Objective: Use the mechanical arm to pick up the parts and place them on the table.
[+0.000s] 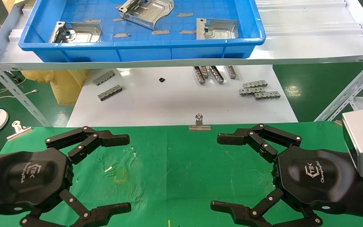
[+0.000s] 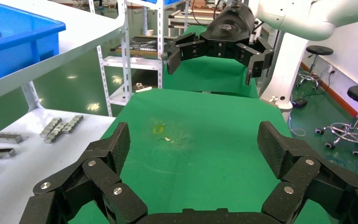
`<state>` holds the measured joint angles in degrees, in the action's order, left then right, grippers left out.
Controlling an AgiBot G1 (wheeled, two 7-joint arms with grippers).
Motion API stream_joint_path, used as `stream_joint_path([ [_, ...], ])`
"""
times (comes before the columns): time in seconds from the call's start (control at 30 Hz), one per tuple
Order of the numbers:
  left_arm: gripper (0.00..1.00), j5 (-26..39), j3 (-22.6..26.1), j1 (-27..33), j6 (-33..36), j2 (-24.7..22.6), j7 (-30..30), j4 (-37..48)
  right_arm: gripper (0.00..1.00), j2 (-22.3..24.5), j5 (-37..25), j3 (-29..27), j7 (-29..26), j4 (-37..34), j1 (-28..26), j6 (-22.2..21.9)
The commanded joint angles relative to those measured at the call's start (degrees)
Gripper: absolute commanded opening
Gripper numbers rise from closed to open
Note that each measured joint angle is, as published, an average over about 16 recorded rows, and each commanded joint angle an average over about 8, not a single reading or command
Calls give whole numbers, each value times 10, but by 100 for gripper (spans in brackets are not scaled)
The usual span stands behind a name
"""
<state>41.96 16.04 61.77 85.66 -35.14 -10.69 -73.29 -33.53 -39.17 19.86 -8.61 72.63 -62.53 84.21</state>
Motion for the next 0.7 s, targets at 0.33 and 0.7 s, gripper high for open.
stream_joint_path([
  [0.33, 100, 0, 0, 0, 0, 0, 0, 0, 0, 0, 0, 0, 0, 0, 0, 0],
  [0.7, 100, 0, 0, 0, 0, 0, 0, 0, 0, 0, 0, 0, 0, 0, 0, 0],
])
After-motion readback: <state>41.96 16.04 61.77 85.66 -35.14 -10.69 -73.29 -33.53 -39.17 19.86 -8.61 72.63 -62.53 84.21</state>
